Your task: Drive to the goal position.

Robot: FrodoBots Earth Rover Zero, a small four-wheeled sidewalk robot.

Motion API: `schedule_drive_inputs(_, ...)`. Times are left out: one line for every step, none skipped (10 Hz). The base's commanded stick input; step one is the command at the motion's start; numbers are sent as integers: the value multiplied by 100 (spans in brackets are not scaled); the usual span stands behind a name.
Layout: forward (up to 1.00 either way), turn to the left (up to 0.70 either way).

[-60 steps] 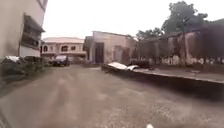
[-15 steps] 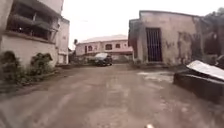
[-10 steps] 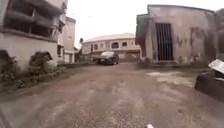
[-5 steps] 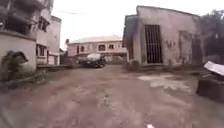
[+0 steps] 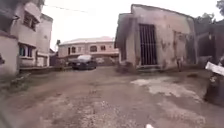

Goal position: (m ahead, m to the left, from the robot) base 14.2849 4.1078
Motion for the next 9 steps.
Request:
schedule_drive_inputs(100,-28)
schedule_drive_inputs(100,-10)
schedule_drive_inputs(100,12)
schedule_drive_inputs(100,12)
schedule_drive_inputs(100,12)
schedule_drive_inputs(100,12)
schedule_drive_inputs(100,12)
schedule_drive_inputs(100,9)
schedule_drive_inputs(100,-16)
